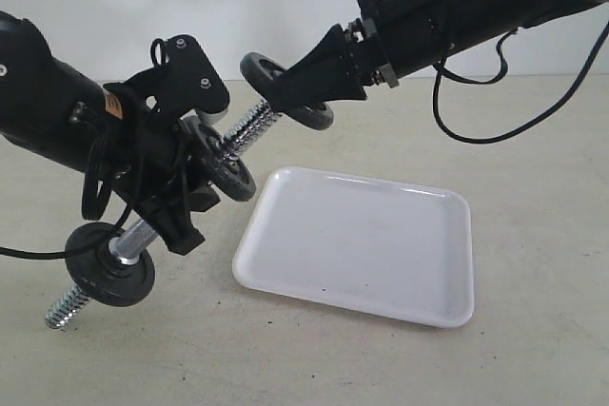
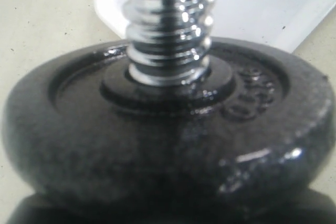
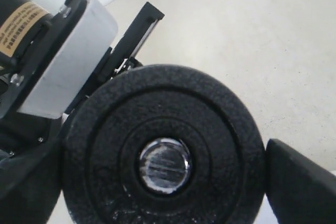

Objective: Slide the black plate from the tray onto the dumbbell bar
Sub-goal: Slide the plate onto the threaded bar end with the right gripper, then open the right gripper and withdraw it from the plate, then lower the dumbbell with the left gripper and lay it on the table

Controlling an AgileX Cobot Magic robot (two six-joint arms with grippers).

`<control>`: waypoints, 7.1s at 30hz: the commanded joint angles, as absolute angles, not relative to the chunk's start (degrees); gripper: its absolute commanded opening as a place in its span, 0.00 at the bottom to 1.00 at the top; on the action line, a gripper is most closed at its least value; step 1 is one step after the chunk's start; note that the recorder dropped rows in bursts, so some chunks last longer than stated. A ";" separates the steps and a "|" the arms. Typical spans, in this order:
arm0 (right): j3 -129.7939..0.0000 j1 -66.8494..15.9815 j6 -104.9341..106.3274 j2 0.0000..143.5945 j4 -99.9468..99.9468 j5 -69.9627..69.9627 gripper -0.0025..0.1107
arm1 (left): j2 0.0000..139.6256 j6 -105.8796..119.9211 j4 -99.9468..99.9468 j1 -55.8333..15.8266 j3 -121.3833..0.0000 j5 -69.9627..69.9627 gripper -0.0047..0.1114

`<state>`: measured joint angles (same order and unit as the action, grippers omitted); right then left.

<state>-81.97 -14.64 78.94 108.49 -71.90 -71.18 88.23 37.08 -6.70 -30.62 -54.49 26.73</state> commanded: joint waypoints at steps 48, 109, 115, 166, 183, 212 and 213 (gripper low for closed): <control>-82.59 -14.62 43.82 107.53 -80.42 -69.96 0.02 | 84.99 35.66 -6.61 -31.21 -56.62 1.31 0.08; -82.59 -17.15 63.36 107.53 -67.31 -68.53 0.95 | 84.99 34.25 -6.61 -31.21 -56.62 0.40 0.08; -82.59 -17.15 63.47 107.53 -67.31 -68.53 0.95 | 84.99 34.25 -6.61 -31.21 -56.62 0.40 0.08; -82.62 -15.86 50.87 104.45 -42.47 -58.12 0.02 | 85.46 15.39 -6.61 -22.26 -56.62 3.28 0.08; -82.62 -17.28 49.15 104.45 -40.93 -64.50 0.02 | 93.02 -6.98 -6.61 -18.59 -56.74 2.52 0.08; -82.62 -29.25 42.41 104.63 -27.13 -63.16 0.02 | 100.09 -17.78 -6.61 -18.27 -61.36 -3.76 0.08; -82.62 -29.25 42.54 104.63 -27.13 -63.02 0.02 | 100.38 -17.78 -6.72 -18.27 -61.36 -4.49 0.08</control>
